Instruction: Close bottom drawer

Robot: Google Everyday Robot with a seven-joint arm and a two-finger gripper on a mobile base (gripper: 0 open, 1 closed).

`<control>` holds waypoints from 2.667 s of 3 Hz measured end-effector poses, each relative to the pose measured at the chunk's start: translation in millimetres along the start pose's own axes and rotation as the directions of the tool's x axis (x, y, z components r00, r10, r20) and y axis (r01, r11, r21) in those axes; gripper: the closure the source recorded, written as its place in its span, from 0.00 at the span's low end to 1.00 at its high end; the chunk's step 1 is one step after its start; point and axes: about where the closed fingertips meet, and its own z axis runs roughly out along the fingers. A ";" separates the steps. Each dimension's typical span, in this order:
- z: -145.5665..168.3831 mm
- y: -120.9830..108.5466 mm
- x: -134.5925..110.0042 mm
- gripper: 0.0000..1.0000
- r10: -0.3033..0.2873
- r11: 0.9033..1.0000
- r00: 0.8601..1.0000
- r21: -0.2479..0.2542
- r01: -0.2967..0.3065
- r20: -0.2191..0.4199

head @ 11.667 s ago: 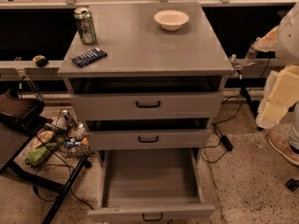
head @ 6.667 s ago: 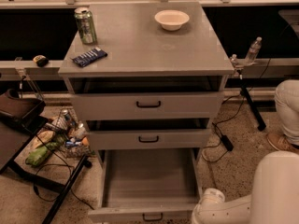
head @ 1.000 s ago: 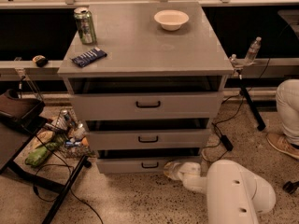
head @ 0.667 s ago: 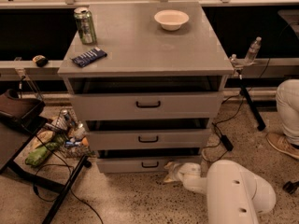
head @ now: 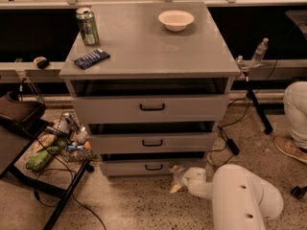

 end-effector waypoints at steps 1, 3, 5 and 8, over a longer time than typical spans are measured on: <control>-2.1 6.7 -3.0 0.17 0.000 1.000 1.000 0.000 0.000 0.000; -16.6 15.5 -6.9 0.62 -0.014 1.000 1.000 -0.019 0.014 -0.028; -127.4 -23.2 -17.2 1.00 0.033 0.994 0.947 -0.089 -0.065 -0.320; -159.9 -22.4 -16.0 1.00 0.062 0.984 0.908 -0.128 -0.125 -0.414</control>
Offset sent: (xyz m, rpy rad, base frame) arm -0.1006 -0.0071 0.0442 -0.2487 0.0838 0.0160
